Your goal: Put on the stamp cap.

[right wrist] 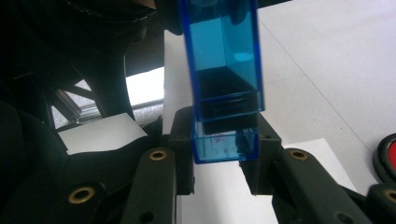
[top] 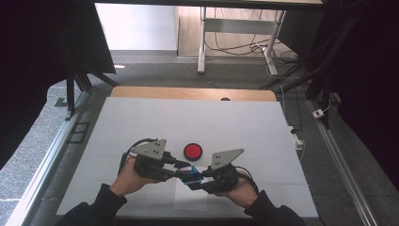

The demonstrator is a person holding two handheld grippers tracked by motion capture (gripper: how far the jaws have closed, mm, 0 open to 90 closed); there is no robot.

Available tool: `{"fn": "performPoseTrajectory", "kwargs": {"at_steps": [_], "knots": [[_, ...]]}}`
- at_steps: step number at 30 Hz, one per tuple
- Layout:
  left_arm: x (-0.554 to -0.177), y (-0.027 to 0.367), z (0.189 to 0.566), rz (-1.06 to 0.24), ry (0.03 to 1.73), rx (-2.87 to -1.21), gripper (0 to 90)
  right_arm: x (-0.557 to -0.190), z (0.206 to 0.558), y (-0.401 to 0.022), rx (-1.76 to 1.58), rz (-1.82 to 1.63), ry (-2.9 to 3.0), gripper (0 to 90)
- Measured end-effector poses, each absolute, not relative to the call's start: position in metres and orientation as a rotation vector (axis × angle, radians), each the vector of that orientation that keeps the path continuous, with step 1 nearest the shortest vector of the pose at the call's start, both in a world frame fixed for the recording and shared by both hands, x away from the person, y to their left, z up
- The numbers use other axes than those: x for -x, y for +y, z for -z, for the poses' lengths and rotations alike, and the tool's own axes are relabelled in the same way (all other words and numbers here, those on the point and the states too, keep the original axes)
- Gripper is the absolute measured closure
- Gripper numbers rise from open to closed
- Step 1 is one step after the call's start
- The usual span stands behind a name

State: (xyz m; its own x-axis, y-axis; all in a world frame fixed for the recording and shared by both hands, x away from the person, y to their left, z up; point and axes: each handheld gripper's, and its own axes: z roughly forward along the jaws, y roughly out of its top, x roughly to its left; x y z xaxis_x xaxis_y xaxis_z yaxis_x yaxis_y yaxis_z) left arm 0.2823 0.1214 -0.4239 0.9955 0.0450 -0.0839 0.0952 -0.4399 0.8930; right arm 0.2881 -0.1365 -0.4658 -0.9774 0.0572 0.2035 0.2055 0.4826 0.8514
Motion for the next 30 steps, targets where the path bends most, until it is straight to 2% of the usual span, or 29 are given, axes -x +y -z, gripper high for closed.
{"fn": "performPoseTrajectory", "kwargs": {"at_steps": [9, 24, 30], "knots": [[-0.283, 0.12, 0.427, 0.078, 0.07, -2.038, 70.7, -0.287, 0.465, -0.136, 0.208, 1.514, -2.556, 68.7], [-0.286, 0.122, 0.435, 0.182, 0.105, -1.917, 70.8, -0.284, 0.459, -0.138, 0.168, 1.543, -2.541, 69.4], [-0.286, 0.121, 0.436, 0.195, 0.113, -1.919, 70.7, -0.284, 0.46, -0.139, 0.165, 1.534, -2.535, 69.2]]}}
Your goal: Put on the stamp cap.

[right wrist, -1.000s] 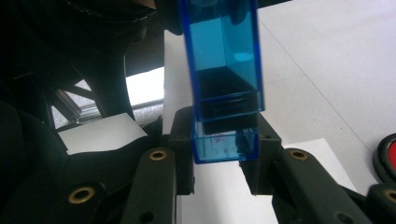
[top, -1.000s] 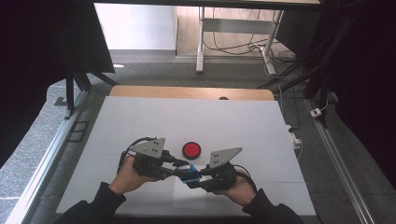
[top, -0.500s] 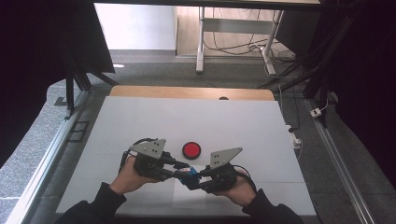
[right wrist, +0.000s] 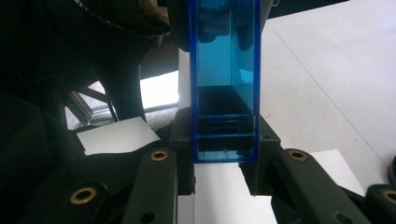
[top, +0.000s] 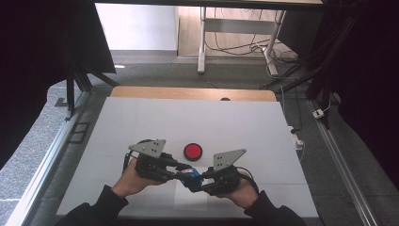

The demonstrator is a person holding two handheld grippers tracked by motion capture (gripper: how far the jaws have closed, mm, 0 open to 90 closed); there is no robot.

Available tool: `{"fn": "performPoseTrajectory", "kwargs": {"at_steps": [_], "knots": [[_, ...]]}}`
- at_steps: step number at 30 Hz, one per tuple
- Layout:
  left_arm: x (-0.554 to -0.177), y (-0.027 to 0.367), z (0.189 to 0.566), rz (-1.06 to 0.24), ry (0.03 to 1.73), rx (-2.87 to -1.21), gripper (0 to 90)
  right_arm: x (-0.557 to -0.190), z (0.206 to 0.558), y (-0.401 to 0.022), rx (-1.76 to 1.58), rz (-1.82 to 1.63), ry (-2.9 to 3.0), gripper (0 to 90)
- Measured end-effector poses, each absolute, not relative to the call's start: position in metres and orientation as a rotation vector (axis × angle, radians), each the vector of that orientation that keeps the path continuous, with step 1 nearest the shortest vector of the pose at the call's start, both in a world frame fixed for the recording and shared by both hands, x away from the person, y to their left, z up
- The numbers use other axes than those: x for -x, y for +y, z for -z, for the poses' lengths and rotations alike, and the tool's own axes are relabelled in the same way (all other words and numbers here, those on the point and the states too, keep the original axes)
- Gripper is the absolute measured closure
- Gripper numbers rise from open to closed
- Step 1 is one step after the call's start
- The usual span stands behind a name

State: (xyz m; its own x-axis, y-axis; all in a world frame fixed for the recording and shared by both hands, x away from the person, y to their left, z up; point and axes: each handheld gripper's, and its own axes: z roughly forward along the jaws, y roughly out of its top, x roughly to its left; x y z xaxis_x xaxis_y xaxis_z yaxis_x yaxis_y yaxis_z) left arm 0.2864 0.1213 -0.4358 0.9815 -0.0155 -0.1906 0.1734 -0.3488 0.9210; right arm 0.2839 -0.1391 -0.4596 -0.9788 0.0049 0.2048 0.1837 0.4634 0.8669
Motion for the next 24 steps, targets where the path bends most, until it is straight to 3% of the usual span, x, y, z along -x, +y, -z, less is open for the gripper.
{"fn": "performPoseTrajectory", "kwargs": {"at_steps": [7, 15, 24], "knots": [[-0.2893, 0.1208, 0.4383, 0.268, 0.133, -1.908, 70.7, -0.2827, 0.4588, -0.1392, 0.118, 1.536, -2.533, 68.6], [-0.2877, 0.1186, 0.4332, 0.224, 0.143, -1.964, 70.6, -0.2831, 0.4612, -0.1388, 0.142, 1.548, -2.533, 67.9], [-0.287, 0.1207, 0.4302, 0.153, 0.177, -1.994, 70.6, -0.2854, 0.4625, -0.1412, 0.274, 1.567, -2.577, 55.1]]}}
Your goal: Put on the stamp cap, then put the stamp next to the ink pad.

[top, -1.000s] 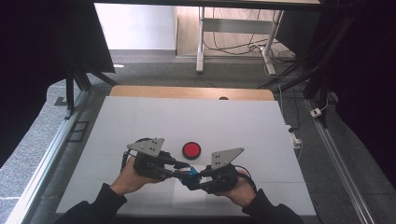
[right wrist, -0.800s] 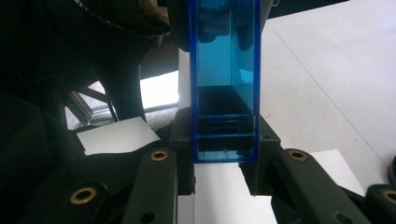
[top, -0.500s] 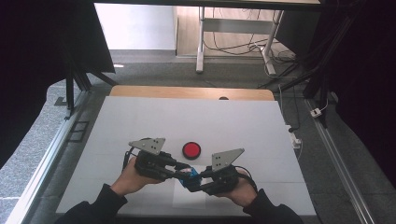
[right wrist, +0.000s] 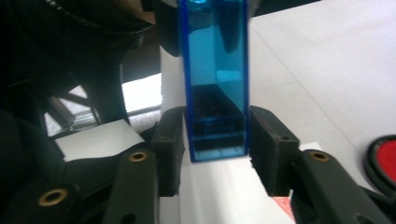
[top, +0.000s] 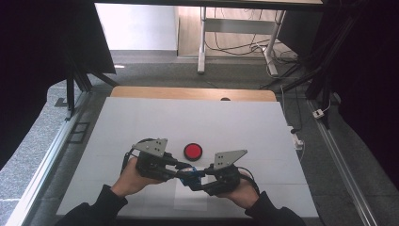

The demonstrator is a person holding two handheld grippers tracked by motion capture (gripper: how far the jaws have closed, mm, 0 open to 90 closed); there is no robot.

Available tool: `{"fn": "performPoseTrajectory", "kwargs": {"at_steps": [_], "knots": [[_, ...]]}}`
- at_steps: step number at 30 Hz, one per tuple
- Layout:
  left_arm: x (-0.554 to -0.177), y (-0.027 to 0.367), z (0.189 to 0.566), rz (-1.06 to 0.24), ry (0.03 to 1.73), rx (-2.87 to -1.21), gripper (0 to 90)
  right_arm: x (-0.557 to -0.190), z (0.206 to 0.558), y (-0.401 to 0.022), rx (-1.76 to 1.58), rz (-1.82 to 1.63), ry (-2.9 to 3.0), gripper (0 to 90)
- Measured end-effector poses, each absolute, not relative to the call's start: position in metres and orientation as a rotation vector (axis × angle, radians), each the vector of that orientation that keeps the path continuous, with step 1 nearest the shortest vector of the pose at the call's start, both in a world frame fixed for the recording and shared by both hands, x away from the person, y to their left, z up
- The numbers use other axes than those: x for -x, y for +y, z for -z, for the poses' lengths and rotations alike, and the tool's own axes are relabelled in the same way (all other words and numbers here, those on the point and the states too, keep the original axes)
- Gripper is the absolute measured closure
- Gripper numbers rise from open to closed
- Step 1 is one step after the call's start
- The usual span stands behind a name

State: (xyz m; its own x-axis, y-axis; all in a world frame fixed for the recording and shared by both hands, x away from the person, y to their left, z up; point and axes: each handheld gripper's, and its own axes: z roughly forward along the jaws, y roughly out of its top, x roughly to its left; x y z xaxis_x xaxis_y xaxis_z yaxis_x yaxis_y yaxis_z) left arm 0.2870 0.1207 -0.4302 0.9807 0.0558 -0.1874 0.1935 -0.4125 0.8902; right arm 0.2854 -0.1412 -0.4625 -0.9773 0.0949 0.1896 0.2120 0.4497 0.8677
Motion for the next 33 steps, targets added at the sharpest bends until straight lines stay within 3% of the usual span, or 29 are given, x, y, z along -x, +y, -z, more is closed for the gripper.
{"fn": "performPoseTrajectory", "kwargs": {"at_steps": [19, 33], "knots": [[-0.287, 0.131, 0.425, 0.054, 0.246, -2.029, 70.5, -0.281, 0.461, -0.148, 0.384, 1.53, -2.652, 41.0], [-0.294, 0.141, 0.427, 0.004, 0.354, -2.053, 70.5, -0.281, 0.456, -0.16, 0.572, 1.514, -2.725, 24.3]]}}
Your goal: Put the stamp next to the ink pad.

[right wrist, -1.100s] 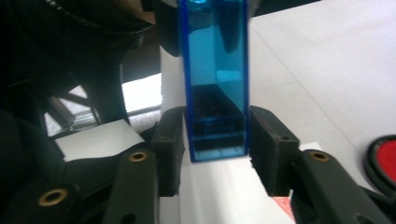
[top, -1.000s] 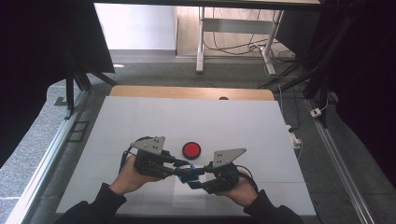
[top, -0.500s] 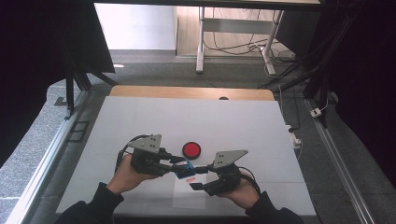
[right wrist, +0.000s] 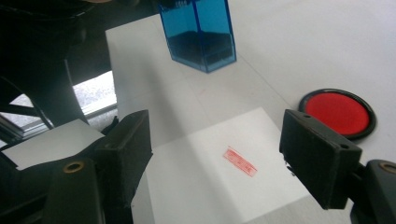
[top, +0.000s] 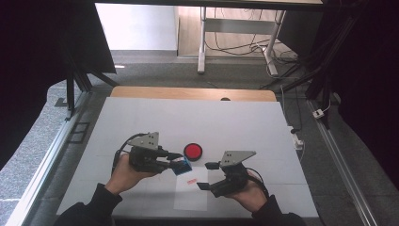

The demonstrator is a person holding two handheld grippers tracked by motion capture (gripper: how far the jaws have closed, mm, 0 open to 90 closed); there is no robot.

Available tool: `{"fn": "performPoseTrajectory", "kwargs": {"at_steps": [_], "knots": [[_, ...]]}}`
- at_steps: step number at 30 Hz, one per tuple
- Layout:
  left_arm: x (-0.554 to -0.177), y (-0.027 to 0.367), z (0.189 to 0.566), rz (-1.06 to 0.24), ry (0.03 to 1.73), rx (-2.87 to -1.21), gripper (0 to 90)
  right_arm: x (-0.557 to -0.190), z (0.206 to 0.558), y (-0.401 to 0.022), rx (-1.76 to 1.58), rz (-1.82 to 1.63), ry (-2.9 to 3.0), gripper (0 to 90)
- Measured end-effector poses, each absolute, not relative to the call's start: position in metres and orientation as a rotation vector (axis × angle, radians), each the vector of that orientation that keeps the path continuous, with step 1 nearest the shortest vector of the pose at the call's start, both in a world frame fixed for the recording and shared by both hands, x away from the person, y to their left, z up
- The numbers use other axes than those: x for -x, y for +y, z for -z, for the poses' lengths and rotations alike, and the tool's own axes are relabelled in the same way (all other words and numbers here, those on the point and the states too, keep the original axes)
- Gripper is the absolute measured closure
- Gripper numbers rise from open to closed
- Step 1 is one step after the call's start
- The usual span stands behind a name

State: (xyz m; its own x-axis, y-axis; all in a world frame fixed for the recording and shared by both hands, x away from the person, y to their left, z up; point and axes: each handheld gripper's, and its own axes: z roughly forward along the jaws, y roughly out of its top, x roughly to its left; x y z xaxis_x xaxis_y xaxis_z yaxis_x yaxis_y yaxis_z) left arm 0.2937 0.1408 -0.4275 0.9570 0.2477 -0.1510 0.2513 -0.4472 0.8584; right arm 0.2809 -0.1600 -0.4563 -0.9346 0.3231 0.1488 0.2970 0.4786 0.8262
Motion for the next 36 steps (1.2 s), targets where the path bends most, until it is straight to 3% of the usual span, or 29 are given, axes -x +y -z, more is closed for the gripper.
{"fn": "performPoseTrajectory", "kwargs": {"at_steps": [36], "knots": [[-0.301, 0.157, 0.427, -0.113, 0.502, -2.085, 70.4, -0.268, 0.457, -0.183, -0.713, -1.337, 2.608, 2.2]]}}
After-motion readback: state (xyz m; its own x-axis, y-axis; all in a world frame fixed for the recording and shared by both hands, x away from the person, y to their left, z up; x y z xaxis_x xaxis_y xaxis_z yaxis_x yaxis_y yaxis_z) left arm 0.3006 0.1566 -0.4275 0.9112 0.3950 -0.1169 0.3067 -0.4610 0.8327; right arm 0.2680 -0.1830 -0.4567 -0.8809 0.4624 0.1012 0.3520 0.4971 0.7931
